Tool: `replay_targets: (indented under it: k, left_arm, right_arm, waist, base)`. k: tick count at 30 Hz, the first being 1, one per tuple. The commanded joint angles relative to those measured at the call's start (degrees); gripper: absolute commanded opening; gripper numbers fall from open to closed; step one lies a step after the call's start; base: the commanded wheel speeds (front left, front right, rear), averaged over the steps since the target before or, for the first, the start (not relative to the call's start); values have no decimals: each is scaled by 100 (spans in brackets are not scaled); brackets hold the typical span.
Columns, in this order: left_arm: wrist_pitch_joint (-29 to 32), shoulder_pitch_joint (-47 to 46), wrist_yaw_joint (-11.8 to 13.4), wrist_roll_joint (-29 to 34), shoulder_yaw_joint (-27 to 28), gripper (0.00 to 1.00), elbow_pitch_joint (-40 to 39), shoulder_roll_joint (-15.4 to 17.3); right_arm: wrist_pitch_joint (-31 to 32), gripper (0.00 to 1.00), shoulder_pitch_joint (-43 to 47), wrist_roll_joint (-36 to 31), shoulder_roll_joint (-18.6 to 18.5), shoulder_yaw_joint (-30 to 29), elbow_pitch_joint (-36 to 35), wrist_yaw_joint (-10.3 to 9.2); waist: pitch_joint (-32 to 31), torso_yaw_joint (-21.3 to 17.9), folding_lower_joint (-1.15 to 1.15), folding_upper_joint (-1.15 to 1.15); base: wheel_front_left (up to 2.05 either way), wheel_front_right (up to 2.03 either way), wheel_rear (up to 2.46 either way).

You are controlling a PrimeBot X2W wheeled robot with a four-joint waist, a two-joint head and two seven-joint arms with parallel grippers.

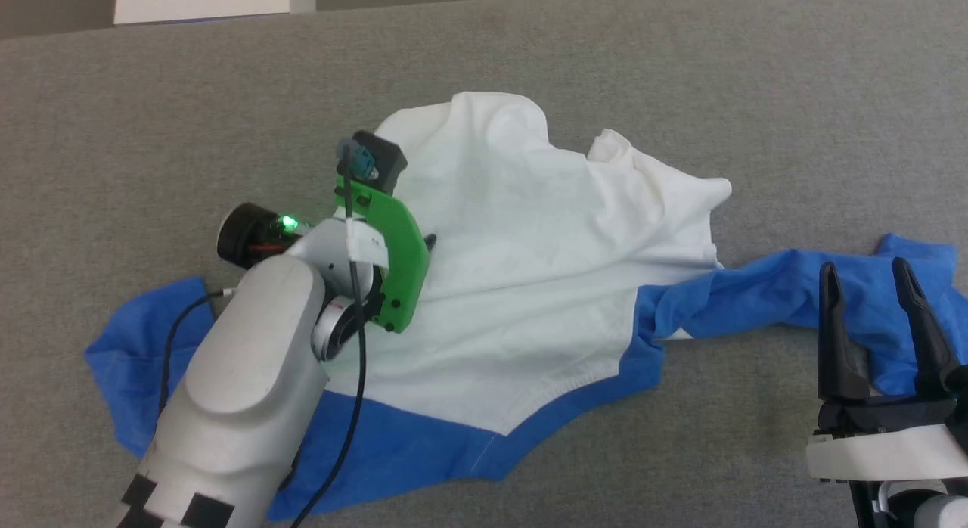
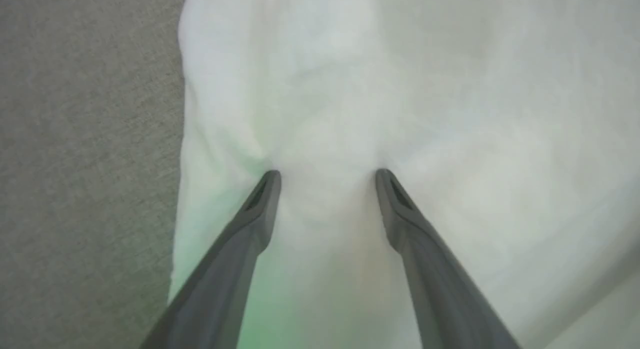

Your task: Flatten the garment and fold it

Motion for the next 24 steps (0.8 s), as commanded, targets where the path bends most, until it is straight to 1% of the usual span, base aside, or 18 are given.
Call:
replay_targets:
  k: [1,2,3,6,12,15,19,24]
  left_arm:
    - [84,-48,10,106,-93,100,275,-7]
    - [92,-65,-13,117,-145,47,381,-12]
    - [59,-81,-37,117,-190,0,488,-27]
    - [-25,-117,-113,70,-311,0,700,-62]
    - [-771,-472,-148,52,-253,0,714,-116]
    - [-1202,-762,-74,73,-88,0,639,-100]
    - [-1570,-1168,33,95,139,0,564,2]
    - [-1925,-1540,287,301,309,0,567,219]
  right_arm:
    - [-48,100,-94,25,5,8,16,-9]
    - [-51,100,-100,23,5,10,18,-9]
    - [-52,100,-107,21,5,10,16,-9]
    - [-39,100,-120,14,5,-2,9,-9]
    - [-6,100,-128,-20,5,-35,-57,-9]
    - [-19,100,-163,-4,5,-5,-91,-9]
    - [-54,100,-252,47,5,28,-100,-9]
    - [-127,100,-361,132,5,35,-21,-9]
  waist:
    - [57,-53,0,0]
    - [65,-57,0,0]
    - [73,-58,0,0]
    - [71,-37,0,0]
    - [73,33,0,0]
    - [169,7,0,0]
    - [381,-99,0,0]
    - [676,-254,0,0]
  base:
    - [0,0,0]
    - [0,0,0]
    - [0,0,0]
    - [0,0,0]
    - [0,0,0]
    - [0,0,0]
    - [0,0,0]
    - [0,0,0]
